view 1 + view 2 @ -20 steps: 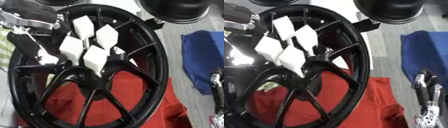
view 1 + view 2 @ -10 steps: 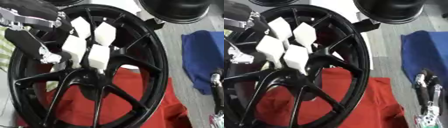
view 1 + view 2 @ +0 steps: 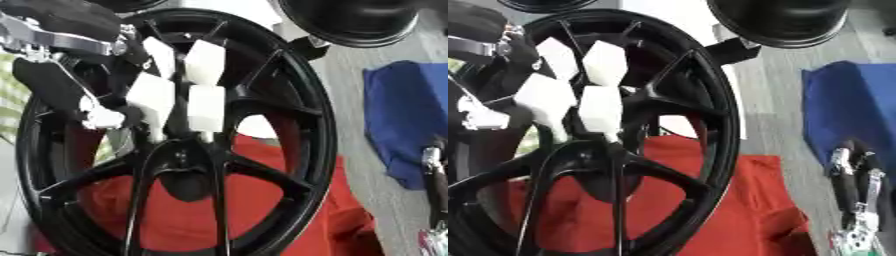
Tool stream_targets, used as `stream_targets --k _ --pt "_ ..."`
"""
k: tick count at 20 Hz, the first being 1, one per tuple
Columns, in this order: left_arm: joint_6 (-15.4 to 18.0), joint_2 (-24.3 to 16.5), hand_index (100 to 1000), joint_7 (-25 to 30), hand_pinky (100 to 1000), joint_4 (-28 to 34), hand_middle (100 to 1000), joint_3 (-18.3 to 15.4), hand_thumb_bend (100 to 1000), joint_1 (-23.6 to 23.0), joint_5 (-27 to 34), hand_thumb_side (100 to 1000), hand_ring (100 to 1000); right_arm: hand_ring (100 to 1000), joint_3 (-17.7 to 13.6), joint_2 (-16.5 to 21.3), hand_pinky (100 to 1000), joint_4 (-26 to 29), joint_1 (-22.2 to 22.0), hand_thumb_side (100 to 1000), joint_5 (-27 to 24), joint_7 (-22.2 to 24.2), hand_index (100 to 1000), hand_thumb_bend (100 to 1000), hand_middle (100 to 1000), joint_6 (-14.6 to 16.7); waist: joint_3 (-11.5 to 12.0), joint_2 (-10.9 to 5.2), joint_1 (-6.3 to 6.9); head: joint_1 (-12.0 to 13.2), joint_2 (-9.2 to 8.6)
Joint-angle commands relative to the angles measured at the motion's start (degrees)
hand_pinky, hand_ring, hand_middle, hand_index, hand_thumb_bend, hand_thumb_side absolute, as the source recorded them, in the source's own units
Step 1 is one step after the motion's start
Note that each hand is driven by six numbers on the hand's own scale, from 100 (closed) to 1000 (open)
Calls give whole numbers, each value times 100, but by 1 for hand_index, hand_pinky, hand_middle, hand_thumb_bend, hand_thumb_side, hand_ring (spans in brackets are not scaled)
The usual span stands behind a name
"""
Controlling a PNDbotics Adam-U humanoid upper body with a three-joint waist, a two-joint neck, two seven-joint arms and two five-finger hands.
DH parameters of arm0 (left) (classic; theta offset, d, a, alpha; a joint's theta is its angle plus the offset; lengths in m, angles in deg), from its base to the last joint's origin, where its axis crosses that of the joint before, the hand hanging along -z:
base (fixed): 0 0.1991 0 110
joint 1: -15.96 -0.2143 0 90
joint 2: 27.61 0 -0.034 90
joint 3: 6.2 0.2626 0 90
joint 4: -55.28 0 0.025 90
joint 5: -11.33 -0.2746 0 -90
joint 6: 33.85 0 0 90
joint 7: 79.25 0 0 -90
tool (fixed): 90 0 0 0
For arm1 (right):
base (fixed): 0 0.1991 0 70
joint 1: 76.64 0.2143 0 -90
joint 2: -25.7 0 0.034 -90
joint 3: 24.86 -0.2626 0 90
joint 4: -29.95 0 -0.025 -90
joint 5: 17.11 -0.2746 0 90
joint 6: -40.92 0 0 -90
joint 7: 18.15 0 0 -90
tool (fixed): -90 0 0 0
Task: Pull the pin out of the wheel hub.
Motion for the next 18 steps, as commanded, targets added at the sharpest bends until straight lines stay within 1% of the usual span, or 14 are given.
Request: stream_targets --k 1,3,5,10,14,16,18 --pt "-121 -57 474 47 451 152 256 -263 100 146 255 265 397 762 -11 48 664 65 20 656 -45 -36 773 100 613 4 5 -111 4 -2 -87" --pt "-279 -54 441 47 416 196 223 -453 100 161 420 271 367 763 -14 45 664 60 19 658 -56 -45 773 100 613 5 12 -112 1 -15 -87" --pt "-448 -65 427 47 404 212 207 -617 100 163 566 273 352 763 -17 46 664 56 19 660 -68 -54 774 100 614 5 17 -113 1 -22 -85" --pt "-890 -102 399 -23 379 311 177 -877 100 160 848 276 324 763 -25 51 665 51 16 665 -84 -78 774 100 614 9 33 -117 5 -35 -76" --pt "-1210 -140 388 -286 360 473 160 -1103 100 155 1004 268 308 763 -29 56 664 55 8 668 -106 -97 774 100 613 14 45 -126 5 -47 -74" --pt "-1342 -142 381 -466 349 522 145 -1302 100 159 1167 256 295 763 -34 58 665 56 -2 667 -118 -104 774 100 613 17 64 -133 3 -54 -61" --pt "-1456 -177 379 -662 347 481 138 -1578 100 180 1360 249 291 763 -45 65 665 60 -17 666 -121 -114 774 100 613 19 99 -146 4 -66 -39"
